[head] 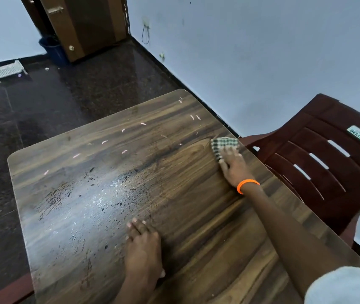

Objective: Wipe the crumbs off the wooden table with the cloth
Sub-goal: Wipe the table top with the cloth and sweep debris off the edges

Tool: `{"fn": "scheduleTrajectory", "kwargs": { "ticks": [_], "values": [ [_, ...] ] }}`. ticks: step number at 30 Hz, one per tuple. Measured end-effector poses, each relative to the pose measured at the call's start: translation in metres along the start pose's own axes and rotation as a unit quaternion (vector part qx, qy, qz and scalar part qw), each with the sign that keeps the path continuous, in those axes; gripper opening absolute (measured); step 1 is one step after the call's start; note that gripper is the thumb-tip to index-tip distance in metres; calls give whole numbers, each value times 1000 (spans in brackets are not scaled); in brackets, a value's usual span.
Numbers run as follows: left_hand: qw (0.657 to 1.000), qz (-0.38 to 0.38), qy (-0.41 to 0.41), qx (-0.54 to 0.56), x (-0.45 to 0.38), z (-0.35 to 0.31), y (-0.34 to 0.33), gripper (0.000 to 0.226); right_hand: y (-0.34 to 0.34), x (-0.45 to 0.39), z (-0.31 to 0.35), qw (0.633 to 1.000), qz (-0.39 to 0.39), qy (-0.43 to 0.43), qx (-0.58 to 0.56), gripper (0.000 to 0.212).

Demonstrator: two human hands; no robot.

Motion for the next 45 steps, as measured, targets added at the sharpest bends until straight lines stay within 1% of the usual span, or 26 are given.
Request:
{"fn": "scheduleTrajectory", "kwargs": {
  "ticks": [2,4,6,8,10,12,14,16,18,19,20,21,24,25,26,27,29,31,32,33,35,37,38,41,43,45],
  "values": [
    [1000,-1,2,0,-2,2,-2,137,7,-19,-15,996,-40,-82,3,50],
    [1000,-1,0,-3,-5,2,-2,138,8,-37,-16,990,-53,-128,-16,50],
    [1000,4,3,-1,-6,2,-3,139,5,-53,-10,987,-47,-151,-34,49],
    [1000,7,7,-2,-6,1,-2,139,-1,-65,5,989,-31,-141,-41,49],
    [1000,7,10,-1,-6,1,-1,139,-14,-69,34,995,-5,-88,-43,50],
    [1000,1,10,4,-5,0,0,137,-32,-62,71,999,24,-14,-47,51],
    [1000,-4,10,7,-3,-1,2,136,-52,-44,105,995,53,63,-56,52],
    [1000,-6,9,9,-2,0,2,139,-69,-16,130,983,88,153,-50,52],
    [1000,-7,5,18,-1,1,3,139,-76,7,134,962,125,241,-33,51],
    [1000,-9,2,22,-1,2,3,139,-73,12,129,954,137,266,-24,51],
    [1000,-11,-1,28,-1,2,2,139,-68,14,121,952,139,272,-17,51],
    [999,-11,-2,36,0,3,2,139,-63,12,111,959,130,251,-16,51],
    [998,-15,-5,58,0,3,2,138,-48,8,89,994,53,85,-37,51],
    [998,-18,-6,64,0,3,3,138,-51,13,96,998,36,50,-31,51],
    [997,-20,-6,70,0,3,4,138,-56,21,110,998,33,44,-22,52],
    [997,-25,-8,75,1,4,3,139,-66,32,129,997,42,67,-15,53],
    [995,-41,-17,92,4,7,1,140,-87,62,168,981,83,172,-17,53],
    [989,-77,-42,120,10,16,-7,134,-100,94,192,953,133,271,5,52],
    [983,-100,-61,139,15,24,-11,128,-102,101,196,946,143,292,11,51],
    [977,-121,-81,155,19,31,-17,119,-101,104,195,950,140,280,3,51],
    [968,-157,-101,167,33,53,-32,102,-100,111,196,977,102,187,-22,50],
    [966,-181,-91,163,47,79,-49,92,-107,130,211,993,56,107,-10,52],
    [965,-193,-78,162,53,91,-55,89,-114,142,224,994,53,98,2,52],
    [963,-218,-39,155,71,132,-70,76,-140,195,268,983,102,150,25,54],
    [966,-207,-42,149,78,152,-78,72,-150,226,282,979,131,151,49,56],
    [970,-182,-62,148,83,167,-86,79,-153,255,291,980,135,130,63,57]
  ]
}}
Point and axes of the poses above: each hand's wrist, its own x-axis away from the middle knuckle, its own y-axis out of the back of the hand, z = x × y, the point moved 5 cm from there along -x, towards the middle knuckle
